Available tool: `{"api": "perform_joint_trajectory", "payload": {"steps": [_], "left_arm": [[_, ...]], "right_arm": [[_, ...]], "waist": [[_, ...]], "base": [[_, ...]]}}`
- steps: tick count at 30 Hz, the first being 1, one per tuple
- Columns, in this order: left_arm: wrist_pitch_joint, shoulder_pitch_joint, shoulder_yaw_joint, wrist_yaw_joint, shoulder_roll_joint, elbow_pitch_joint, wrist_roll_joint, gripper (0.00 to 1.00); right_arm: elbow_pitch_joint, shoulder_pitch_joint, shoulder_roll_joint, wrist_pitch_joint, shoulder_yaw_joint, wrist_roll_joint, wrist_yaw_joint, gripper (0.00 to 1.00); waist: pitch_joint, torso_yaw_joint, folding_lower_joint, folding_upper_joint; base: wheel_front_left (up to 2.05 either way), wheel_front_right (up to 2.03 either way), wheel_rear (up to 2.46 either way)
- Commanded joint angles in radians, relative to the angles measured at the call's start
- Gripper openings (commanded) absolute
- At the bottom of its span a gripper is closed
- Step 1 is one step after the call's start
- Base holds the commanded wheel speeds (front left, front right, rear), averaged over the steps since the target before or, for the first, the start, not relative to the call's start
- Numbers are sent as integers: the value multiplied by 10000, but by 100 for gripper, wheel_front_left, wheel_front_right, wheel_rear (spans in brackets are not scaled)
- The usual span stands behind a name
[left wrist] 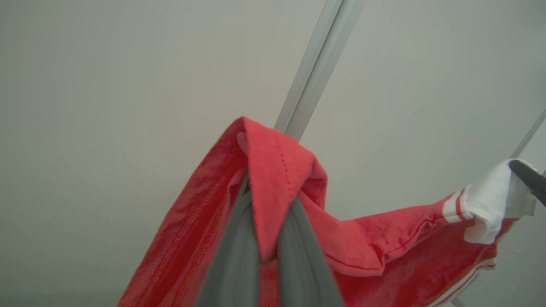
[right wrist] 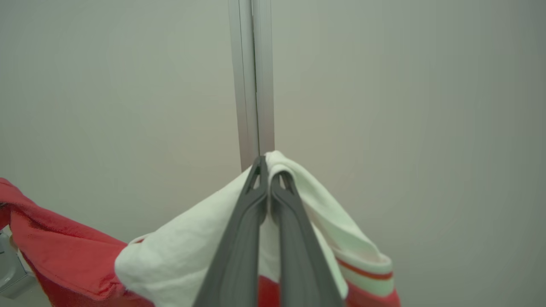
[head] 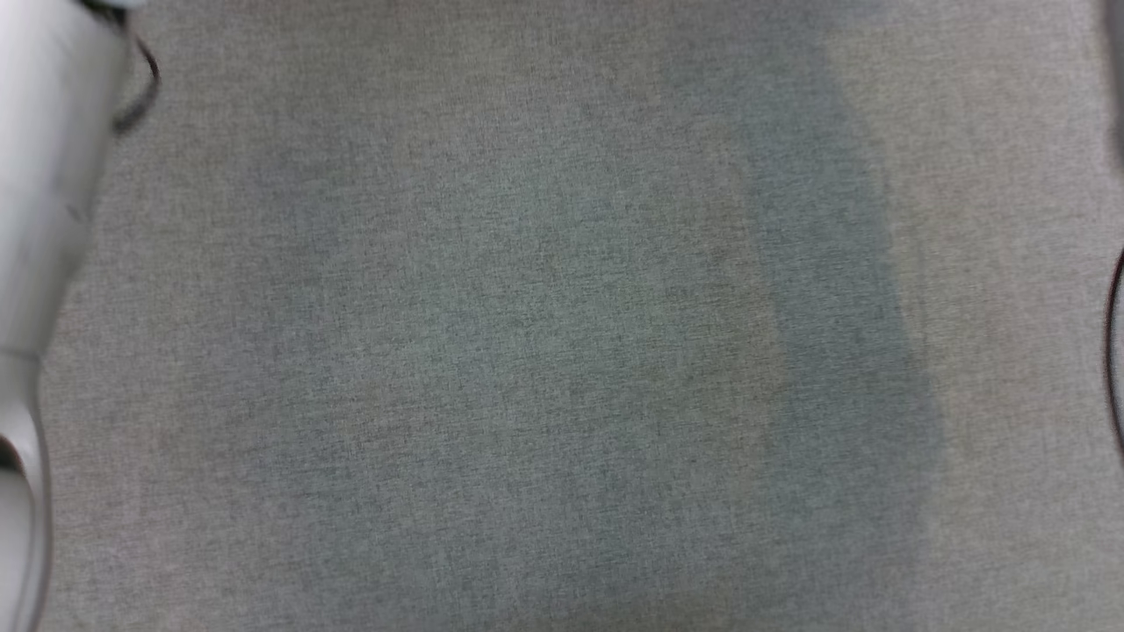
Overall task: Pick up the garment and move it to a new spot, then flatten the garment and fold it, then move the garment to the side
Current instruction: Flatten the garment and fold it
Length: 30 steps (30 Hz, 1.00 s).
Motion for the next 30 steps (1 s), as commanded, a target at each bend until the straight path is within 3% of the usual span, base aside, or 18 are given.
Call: {"api": "perform_joint_trajectory", "payload": {"steps": [1, 6, 10, 20, 30], "left_arm": [[-158, 558, -109, -8, 163, -142, -186, 0], [-427, 2906, -450, -8, 550, -833, -498, 0], [-480, 4749, 175, -8, 730, -1596, -347, 0], [-479, 10023, 2102, -8, 169, -3365, 1280, 0], [-482, 13518, 2463, -8, -382, -4573, 2064, 0]], "right_arm": [[-339, 714, 61, -52, 89, 176, 1, 0], [-1734, 3366, 238, -50, 140, 618, 3, 0], [-2881, 5516, 94, -52, 129, 924, 3, 0], [-4966, 10803, -374, -49, 236, 1487, 3, 0], [-5775, 14542, -790, -39, -537, 1727, 3, 0]], "waist": [[-120, -58, -2, -4], [-657, -229, -2, -4], [-1130, -204, -2, -4], [-2622, -22, -2, -4], [-3975, 330, -2, -4]], "base": [[0, 0, 0], [0, 0, 0], [0, 0, 0], [0, 0, 0], [0, 0, 0]]}}
